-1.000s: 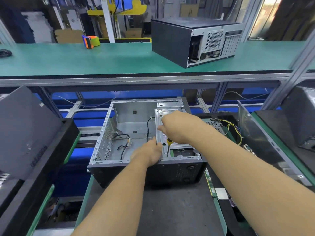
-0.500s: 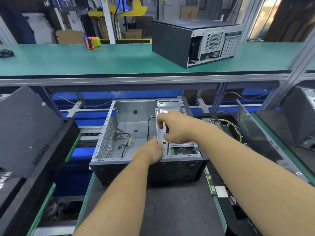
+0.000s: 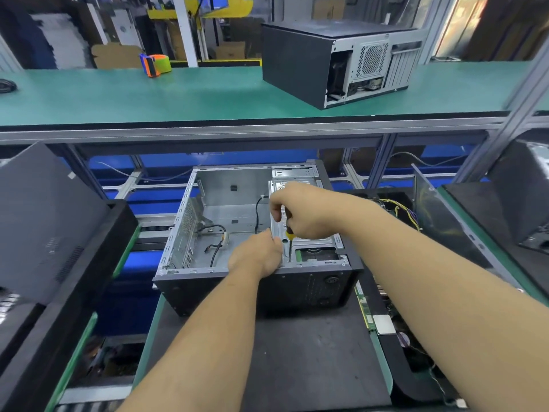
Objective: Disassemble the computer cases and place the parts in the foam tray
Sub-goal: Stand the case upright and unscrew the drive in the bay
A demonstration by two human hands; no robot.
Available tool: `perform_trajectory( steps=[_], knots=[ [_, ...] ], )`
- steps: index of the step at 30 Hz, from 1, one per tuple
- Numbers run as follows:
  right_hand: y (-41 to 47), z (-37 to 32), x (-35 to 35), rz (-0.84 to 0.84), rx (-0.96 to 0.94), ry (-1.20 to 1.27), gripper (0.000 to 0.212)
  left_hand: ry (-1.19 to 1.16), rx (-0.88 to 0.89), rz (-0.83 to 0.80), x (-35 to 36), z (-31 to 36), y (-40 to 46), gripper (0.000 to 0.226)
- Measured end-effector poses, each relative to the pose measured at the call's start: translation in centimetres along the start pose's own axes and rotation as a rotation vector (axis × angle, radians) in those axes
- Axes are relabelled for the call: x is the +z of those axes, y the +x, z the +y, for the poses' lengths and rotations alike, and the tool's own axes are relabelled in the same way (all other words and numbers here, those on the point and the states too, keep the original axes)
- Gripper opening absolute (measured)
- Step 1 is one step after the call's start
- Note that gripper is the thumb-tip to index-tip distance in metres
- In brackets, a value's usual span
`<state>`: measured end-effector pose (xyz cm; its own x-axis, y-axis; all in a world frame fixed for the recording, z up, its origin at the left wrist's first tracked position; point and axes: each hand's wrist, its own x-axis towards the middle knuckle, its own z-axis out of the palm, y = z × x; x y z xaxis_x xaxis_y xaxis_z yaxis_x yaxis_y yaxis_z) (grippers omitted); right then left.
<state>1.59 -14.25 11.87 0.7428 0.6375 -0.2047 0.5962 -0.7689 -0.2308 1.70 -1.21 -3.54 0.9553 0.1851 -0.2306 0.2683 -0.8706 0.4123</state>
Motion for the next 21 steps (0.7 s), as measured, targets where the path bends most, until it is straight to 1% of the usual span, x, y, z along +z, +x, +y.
perform_trajectory(
  steps=[2, 3, 5, 6, 7, 9, 12, 14, 15, 17, 19, 21],
  knots=[
    [-0.02, -0.20, -0.16, -0.032, 0.015, 0.037, 0.025, 0.008, -0.006, 0.008, 0.01, -0.03, -0.05, 0.038],
    [0.00, -0.37, -0.21, -0.035, 0.035, 0.032, 0.021, 0.008, -0.008, 0.010, 0.00, -0.04, -0.07, 0.037],
    [0.09, -0.69, -0.27, -0.021, 0.109, -0.064, 0.006, 0.005, -0.008, 0.017, 0.05, -0.02, -0.09, 0.036],
    [0.23, -0.72, -0.25, -0.010, 0.143, -0.159, 0.006, 0.003, -0.004, 0.021, 0.10, 0.00, -0.03, 0.035],
    [0.41, -0.66, -0.19, -0.004, 0.171, -0.247, 0.013, 0.005, 0.001, 0.025, 0.11, 0.02, 0.00, 0.034],
    [0.61, -0.51, -0.09, 0.024, 0.214, -0.298, 0.019, 0.013, 0.005, 0.034, 0.08, 0.03, -0.04, 0.031],
    [0.68, -0.25, 0.04, 0.039, 0.176, -0.253, 0.008, 0.015, 0.004, 0.082, 0.29, -0.07, -0.07, 0.031],
    [0.57, -0.12, 0.12, 0.047, 0.114, -0.176, 0.007, 0.026, -0.003, 0.140, 0.34, -0.04, -0.19, 0.031],
    [0.39, -0.18, 0.07, 0.050, 0.079, -0.113, 0.009, 0.033, -0.007, 0.158, 0.35, -0.04, -0.25, 0.032],
    [0.14, -0.29, -0.06, 0.038, 0.017, -0.002, 0.021, 0.036, -0.008, 0.167, 0.29, -0.05, -0.23, 0.034],
    [0.07, -0.51, -0.03, -0.006, -0.008, 0.026, 0.030, 0.035, 0.000, 0.157, 0.27, -0.02, -0.19, 0.033],
    [0.21, -0.77, 0.14, -0.025, -0.008, 0.021, 0.025, 0.029, 0.008, 0.144, 0.23, -0.05, -0.16, 0.033]
  ],
)
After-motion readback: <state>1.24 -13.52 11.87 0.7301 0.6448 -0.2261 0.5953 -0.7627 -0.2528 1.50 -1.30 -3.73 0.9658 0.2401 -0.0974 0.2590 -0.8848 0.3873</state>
